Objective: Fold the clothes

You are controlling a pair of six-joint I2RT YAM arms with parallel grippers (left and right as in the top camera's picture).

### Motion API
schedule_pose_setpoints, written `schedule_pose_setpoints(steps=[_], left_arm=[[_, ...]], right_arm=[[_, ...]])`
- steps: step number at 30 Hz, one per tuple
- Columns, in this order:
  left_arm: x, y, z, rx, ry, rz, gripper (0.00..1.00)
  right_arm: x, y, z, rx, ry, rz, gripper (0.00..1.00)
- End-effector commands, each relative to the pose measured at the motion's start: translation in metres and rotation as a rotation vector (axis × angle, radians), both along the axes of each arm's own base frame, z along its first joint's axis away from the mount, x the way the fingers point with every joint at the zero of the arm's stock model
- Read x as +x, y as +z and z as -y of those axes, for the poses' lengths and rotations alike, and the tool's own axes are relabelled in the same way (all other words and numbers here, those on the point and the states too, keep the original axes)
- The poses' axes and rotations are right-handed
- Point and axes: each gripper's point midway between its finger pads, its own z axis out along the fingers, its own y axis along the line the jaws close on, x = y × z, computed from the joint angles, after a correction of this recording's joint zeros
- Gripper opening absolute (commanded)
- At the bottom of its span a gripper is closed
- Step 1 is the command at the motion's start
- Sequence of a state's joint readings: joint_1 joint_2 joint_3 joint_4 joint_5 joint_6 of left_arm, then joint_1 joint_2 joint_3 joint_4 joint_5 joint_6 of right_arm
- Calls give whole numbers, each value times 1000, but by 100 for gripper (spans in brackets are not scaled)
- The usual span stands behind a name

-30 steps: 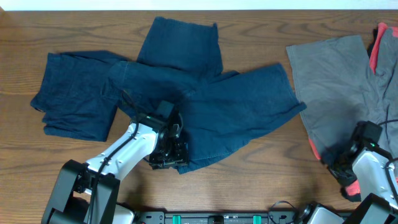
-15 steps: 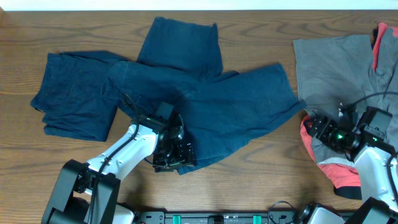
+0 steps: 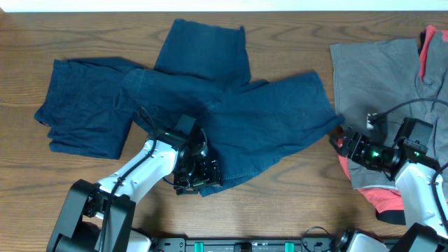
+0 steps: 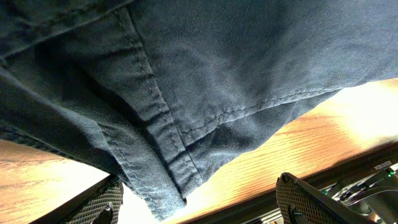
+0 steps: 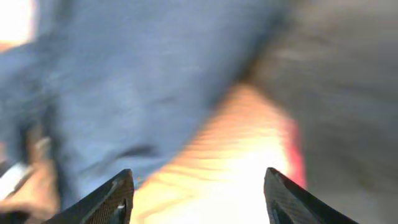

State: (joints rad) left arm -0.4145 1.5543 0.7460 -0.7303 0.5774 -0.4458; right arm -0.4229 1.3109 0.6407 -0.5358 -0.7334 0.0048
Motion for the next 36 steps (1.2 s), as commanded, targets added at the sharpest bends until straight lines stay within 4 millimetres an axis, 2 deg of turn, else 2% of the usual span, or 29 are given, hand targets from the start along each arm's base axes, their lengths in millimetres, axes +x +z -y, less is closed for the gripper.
schedule_pose_setpoints(steps=[1,4,8,11,15,20,21,24,27,30,32,34,36], left_arm=[[-4,-2,1,-4,5,-24,79],[-4,-2,1,-4,5,-24,80],[-2,-2,2,-7,5,-17,80],[-1,-2,2,-9,5,-13,80],[-2,-2,2,-6,15,-19,80],[-2,-2,2,-5,17,-20,80],[-2,-2,2,-5,17,-20,80],[-2,-2,2,-5,17,-21,80],[-2,-2,2,-5,17,-22,80],[-2,-2,2,-5,18,-22,80],[-2,-2,2,-5,18,-21,80],[-2,-2,2,-5,17,-21,80],[-2,-2,2,-5,18,-22,80]], right_arm=[[10,39,-29,142,162,207,64],[23,24,-3,37,18,139,67],[39,10,39,-154,-145,110,67],[42,1,50,-203,-178,87,66],[35,-26,49,-183,-177,-11,67],[22,-70,52,-173,-185,-162,67],[17,-80,59,-197,-223,-212,67],[-16,-108,107,-348,-510,-443,70],[-50,-111,149,-461,-768,-578,71],[-69,-105,180,-486,-922,-604,71],[-77,-102,191,-466,-987,-607,71],[-69,-98,190,-377,-984,-561,74],[-42,-89,176,-283,-837,-432,75]])
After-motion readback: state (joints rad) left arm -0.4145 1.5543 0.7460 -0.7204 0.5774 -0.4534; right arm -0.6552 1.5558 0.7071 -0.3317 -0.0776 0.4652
